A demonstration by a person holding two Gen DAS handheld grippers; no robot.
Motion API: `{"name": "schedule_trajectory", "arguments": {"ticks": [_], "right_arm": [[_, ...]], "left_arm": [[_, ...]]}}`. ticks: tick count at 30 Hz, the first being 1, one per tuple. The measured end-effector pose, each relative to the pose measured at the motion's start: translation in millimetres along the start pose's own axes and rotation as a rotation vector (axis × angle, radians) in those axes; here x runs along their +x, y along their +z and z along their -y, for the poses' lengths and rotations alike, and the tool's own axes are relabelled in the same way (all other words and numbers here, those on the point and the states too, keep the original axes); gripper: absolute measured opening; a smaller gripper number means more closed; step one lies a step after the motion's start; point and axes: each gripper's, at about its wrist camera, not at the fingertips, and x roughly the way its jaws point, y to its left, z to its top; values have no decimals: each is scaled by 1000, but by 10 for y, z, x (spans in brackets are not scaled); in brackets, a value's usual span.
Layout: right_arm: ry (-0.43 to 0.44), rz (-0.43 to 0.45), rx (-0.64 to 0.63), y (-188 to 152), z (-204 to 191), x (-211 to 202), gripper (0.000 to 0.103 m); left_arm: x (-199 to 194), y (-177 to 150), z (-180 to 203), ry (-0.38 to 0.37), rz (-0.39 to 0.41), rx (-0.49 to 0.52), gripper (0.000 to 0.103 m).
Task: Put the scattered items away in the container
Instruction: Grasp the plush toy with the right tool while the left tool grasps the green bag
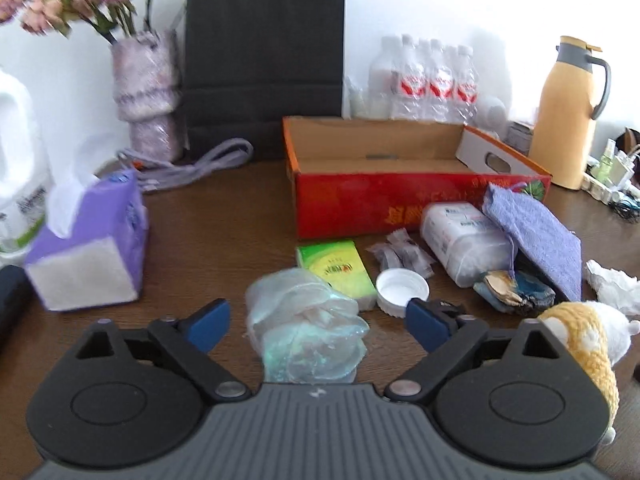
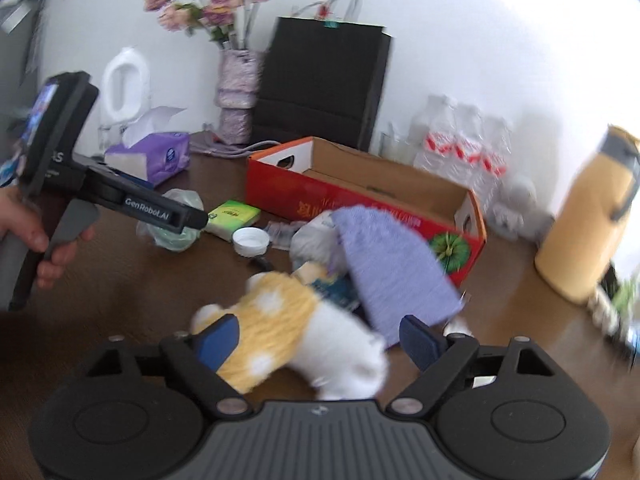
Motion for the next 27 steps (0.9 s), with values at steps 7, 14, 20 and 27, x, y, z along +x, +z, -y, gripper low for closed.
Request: {"name": "schedule_trajectory", "arguments": {"ticks": [7, 14, 20, 27], "right_arm": [[192, -167, -353, 107, 117, 583, 79], [382, -235, -229, 145, 218, 906, 49], [318, -170, -58, 92, 239, 596, 45], [165, -46, 368, 433, 845, 124, 45]], "left_arm": [[82, -52, -89, -73, -34, -37, 44], [-79, -44, -64, -70, 4, -31, 37], [-347, 90, 27, -43, 88, -41, 37], [-418, 662, 220, -47, 215, -46, 37]]}}
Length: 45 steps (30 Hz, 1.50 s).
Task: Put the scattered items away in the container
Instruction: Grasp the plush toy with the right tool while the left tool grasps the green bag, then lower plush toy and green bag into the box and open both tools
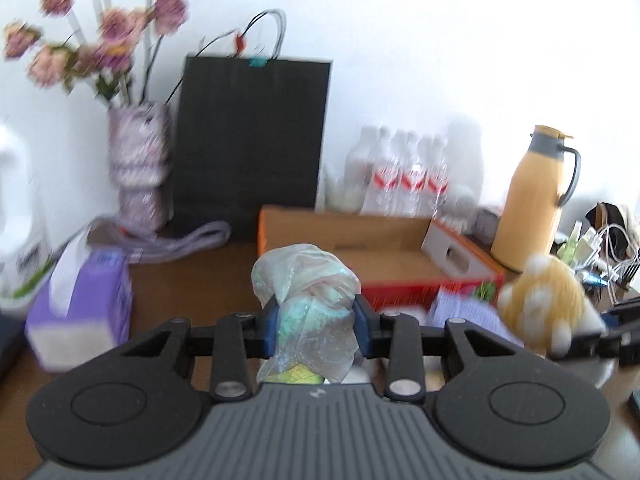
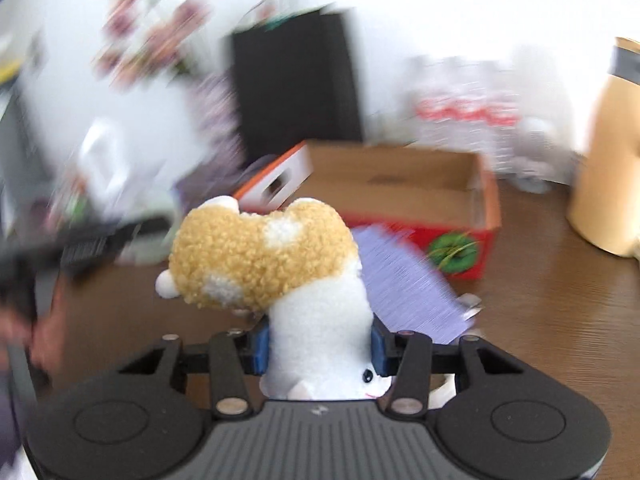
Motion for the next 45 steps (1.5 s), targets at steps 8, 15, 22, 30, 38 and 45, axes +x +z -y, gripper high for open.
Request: {"name": "schedule_trajectory", "arguments": {"ticks": [8, 15, 22, 30, 38, 45], "right_arm": [[-126, 20, 113, 1312, 497, 574, 46], [-298, -252, 99, 1926, 917, 2019, 46], [-324, -399, 119, 1783, 1116, 2716, 46], [-375, -474, 52, 1680, 1078, 2981, 50], [-350, -429, 121, 1828, 1095, 2789, 63], [-348, -286, 72, 1916, 780, 2204, 78]], "left_arm": [[1278, 1009, 177, -1, -104, 17, 38], [2772, 877, -25, 112, -431, -48, 37], [3362, 637, -114, 143, -549, 2, 41], [3427, 570, -117, 129, -572, 11, 48], [3234, 710, -25, 138, -550, 20, 66], [2558, 960, 49, 148, -420, -17, 76]]}}
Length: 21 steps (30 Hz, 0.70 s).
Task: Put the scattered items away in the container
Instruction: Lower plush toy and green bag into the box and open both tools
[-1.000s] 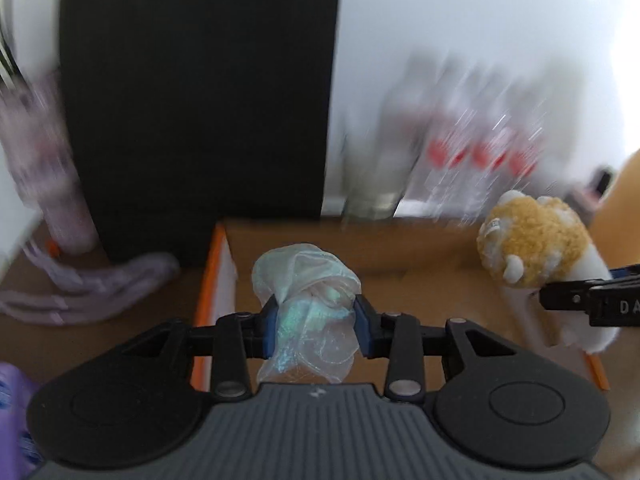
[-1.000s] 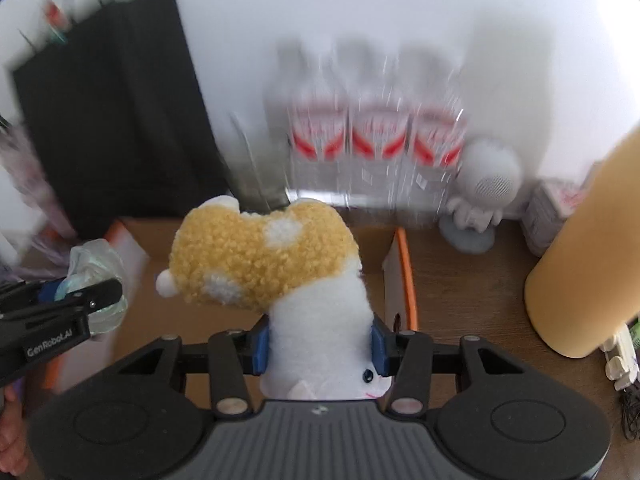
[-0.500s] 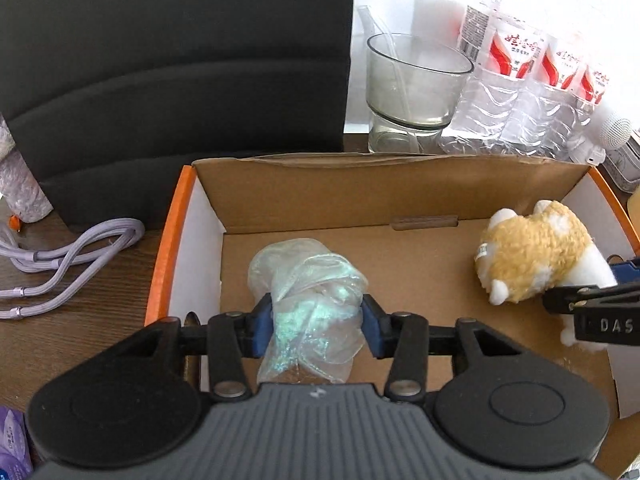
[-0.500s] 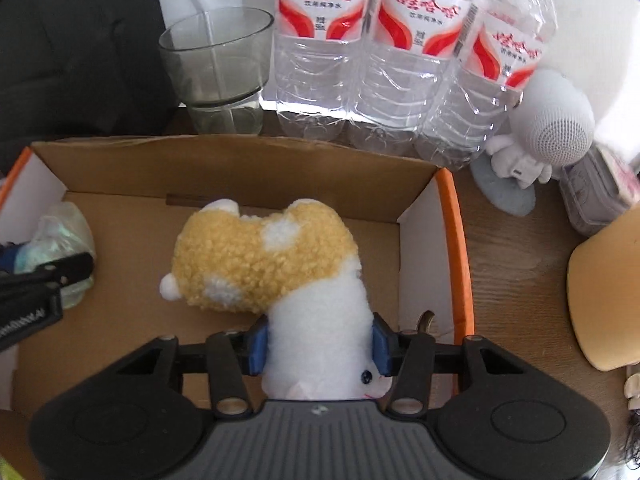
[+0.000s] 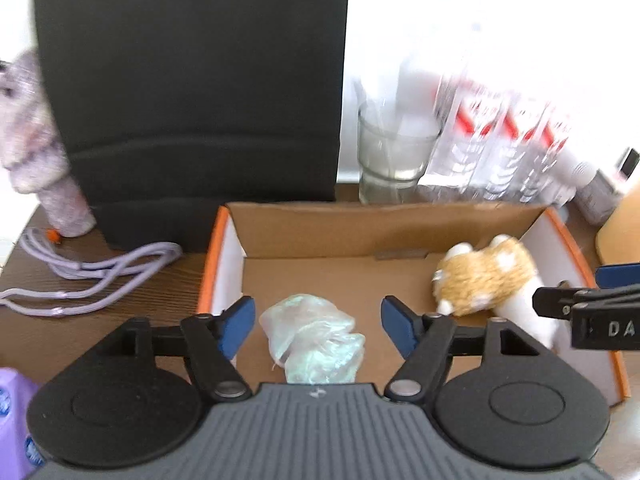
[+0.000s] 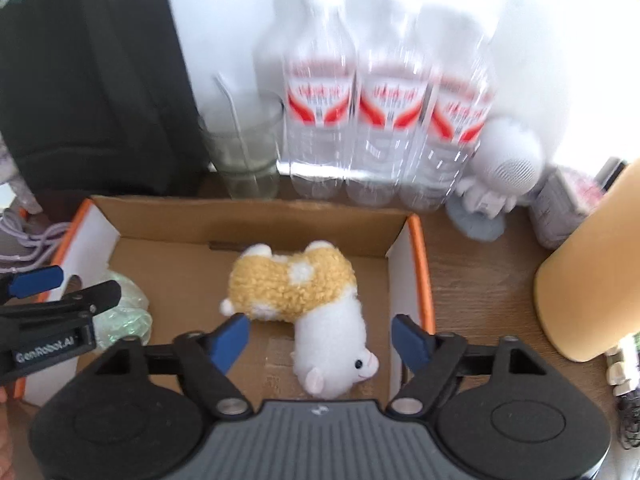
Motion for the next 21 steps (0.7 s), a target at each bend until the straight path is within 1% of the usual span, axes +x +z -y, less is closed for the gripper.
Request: {"name": "schedule_trajectory", "arguments": {"ticks": [2, 4, 6, 7, 9, 12, 13, 14, 16, 18, 21], "right_arm": [[-2, 78, -9, -114, -41, -202, 81], [9, 164, 11, -262, -60, -400, 82], [38, 266, 31, -439, -60, -592, 87], [38, 309, 35, -531, -73, -668, 90], [29, 369, 26, -718, -87, -797, 90], [43, 417, 26, -974, -73, -949, 90], [53, 432, 29, -1054, -61, -1004, 90], [55, 452, 36, -1133, -55, -1062, 90], [61, 495, 37, -1294, -52, -1206, 90], [49, 539, 32, -1471, -49, -1343, 91], [40, 598, 26, -1767, -56, -1578, 93]], "left_arm": [[-239, -82, 25, 16, 66, 2, 79], [-476, -193, 30, 29, 154, -5, 90], [-711, -347, 28, 32, 252, -17, 97], [-821, -438, 27, 30, 300, -19, 98], [-1012, -631, 23, 19, 375, -15, 100], [-1243, -868, 73, 25, 422, 16, 100], [-1314, -934, 88, 22, 439, 20, 103], [-1389, -1008, 108, 17, 456, 20, 103], [-1535, -1146, 122, 5, 478, 5, 103], [-1676, -1285, 146, -13, 492, -14, 103], [-1869, -1486, 202, -31, 507, -18, 103]]}}
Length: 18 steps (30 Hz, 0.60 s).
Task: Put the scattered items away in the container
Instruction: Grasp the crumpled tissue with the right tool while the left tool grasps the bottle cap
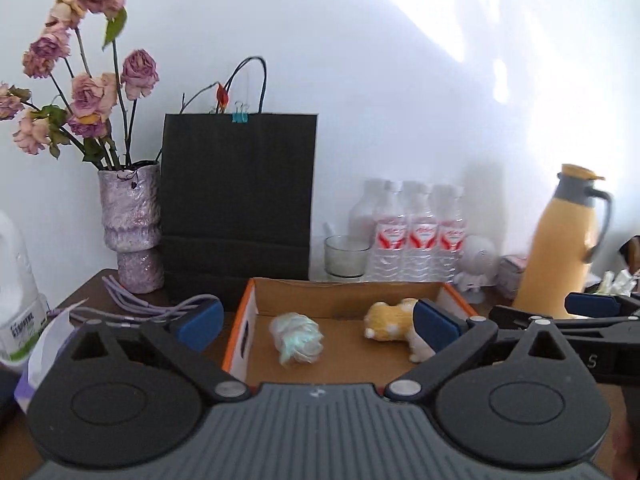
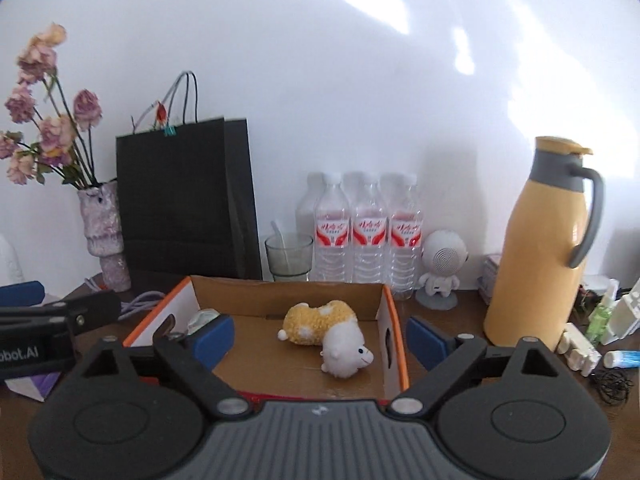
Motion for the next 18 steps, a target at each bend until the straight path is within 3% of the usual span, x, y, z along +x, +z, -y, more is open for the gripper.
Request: {"name": "schedule_trajectory", "arguments": {"ticks": [4, 7, 10, 14, 18], "right_arm": [[-18, -2, 12, -132, 54, -412, 93], [-20, -9, 30, -351, 138, -808, 94], [-2, -2, 90, -719, 256, -1211, 103], [-28, -23, 143, -1238, 378, -1576, 103], [-28, -63, 149, -1554, 435, -1749, 103]], "left_arm": [[-405, -173, 67, -9, -12, 7, 103], [-771, -488, 36, -17, -32, -7, 103], [-1082, -964, -62, -27, -90, -43, 103], [-1386, -1547, -188, 7, -197, -66, 103], [-1524, -1733, -231, -21, -243, -67, 103]]}}
